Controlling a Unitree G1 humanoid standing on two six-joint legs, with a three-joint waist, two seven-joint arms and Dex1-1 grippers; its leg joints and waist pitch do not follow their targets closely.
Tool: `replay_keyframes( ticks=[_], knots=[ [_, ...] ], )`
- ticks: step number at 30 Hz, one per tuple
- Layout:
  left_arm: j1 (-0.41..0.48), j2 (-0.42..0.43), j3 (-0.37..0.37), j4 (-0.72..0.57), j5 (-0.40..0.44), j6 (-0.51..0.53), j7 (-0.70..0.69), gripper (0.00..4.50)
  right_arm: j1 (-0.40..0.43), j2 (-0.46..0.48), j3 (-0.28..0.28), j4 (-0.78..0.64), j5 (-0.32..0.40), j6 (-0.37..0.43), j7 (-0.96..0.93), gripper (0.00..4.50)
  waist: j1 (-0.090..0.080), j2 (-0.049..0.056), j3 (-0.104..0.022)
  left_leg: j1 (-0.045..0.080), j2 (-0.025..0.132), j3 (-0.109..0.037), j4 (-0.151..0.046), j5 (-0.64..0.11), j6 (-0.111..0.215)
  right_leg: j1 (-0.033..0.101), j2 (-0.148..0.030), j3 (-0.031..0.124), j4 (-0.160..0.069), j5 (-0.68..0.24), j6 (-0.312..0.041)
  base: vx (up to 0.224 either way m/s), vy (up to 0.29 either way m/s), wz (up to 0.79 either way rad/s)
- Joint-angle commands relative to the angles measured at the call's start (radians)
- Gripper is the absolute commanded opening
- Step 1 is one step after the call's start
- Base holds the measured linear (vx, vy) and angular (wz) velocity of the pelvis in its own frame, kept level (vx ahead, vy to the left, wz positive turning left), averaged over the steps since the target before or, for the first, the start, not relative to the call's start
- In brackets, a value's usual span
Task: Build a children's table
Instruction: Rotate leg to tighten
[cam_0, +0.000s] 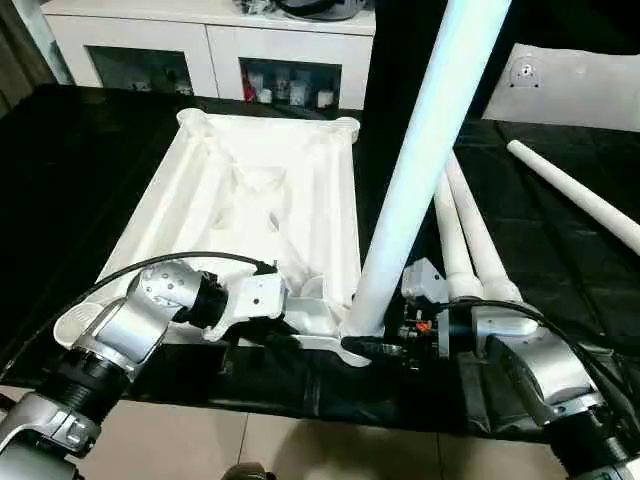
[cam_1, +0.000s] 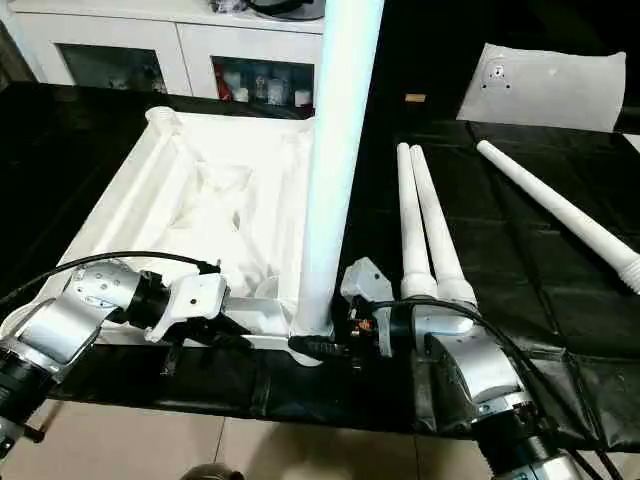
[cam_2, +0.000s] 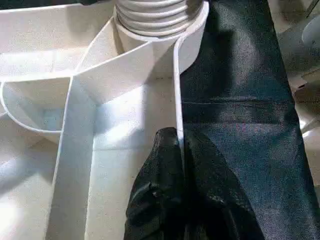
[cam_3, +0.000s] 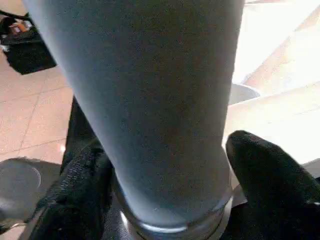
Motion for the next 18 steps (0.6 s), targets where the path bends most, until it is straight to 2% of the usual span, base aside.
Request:
replay_keyframes(
  ticks=[1, 7, 12, 14, 15, 17, 18],
  knots=[
    [0.007, 0.013, -0.046, 0.006, 0.034, -0.019, -0.044, 0.0, -0.015, -0.01, 0.015, 0.006, 0.017, 0.016, 0.023, 3.28, 0.001, -0.006, -0.059, 0.0, 0.084, -0.02, -0.064, -0.034, 0.088, 0.055, -0.107, 0.06, -0.055, 0.028, -0.245, 0.0, 0.0, 0.0],
    [0.006, 0.012, -0.045, 0.02, 0.038, -0.027, -0.041, 0.0, -0.023, -0.01, 0.025, 0.026, 0.015, 0.018, 0.044, 2.86, 0.001, -0.006, -0.059, 0.0, 0.083, -0.018, -0.063, -0.034, 0.085, 0.053, -0.107, 0.059, -0.056, 0.008, -0.244, 0.0, 0.0, 0.0],
    [0.016, 0.008, -0.031, 0.025, 0.033, -0.018, -0.019, 0.0, -0.018, 0.003, 0.024, 0.035, 0.009, 0.022, 0.044, 2.8, 0.002, -0.007, -0.06, 0.001, 0.083, -0.018, -0.063, -0.042, 0.073, 0.053, -0.106, 0.06, -0.056, -0.001, -0.24, 0.0, 0.0, 0.0],
    [0.038, -0.001, 0.0, 0.012, 0.009, 0.022, 0.014, 0.0, -0.006, 0.031, 0.015, 0.04, 0.013, 0.032, 0.002, 2.79, 0.0, -0.006, -0.059, 0.0, 0.083, -0.018, -0.064, -0.046, 0.071, 0.052, -0.106, 0.059, -0.056, -0.003, -0.243, 0.0, 0.0, 0.0],
    [0.041, -0.002, 0.005, 0.009, 0.005, 0.028, 0.019, 0.0, -0.005, 0.035, 0.015, 0.041, 0.013, 0.032, -0.006, 2.79, 0.0, -0.002, -0.059, 0.001, 0.083, -0.018, -0.063, -0.051, 0.068, 0.052, -0.106, 0.059, -0.056, -0.007, -0.243, 0.0, 0.0, 0.0],
    [0.072, -0.016, 0.048, -0.021, -0.018, 0.084, 0.082, 0.0, 0.002, 0.086, 0.007, 0.056, 0.004, 0.035, -0.09, 2.78, -0.003, -0.004, -0.054, 0.0, 0.083, -0.019, -0.069, -0.089, 0.051, 0.05, -0.107, 0.06, -0.064, -0.067, -0.236, 0.0, 0.0, 0.0],
    [0.087, -0.026, 0.069, -0.039, -0.026, 0.124, 0.12, 0.0, 0.003, 0.115, 0.003, 0.072, -0.008, 0.031, -0.14, 2.78, -0.006, 0.0, -0.051, 0.003, 0.085, -0.02, -0.072, -0.125, 0.035, 0.048, -0.11, 0.061, -0.07, -0.135, -0.23, 0.0, 0.0, 0.0]
  ],
)
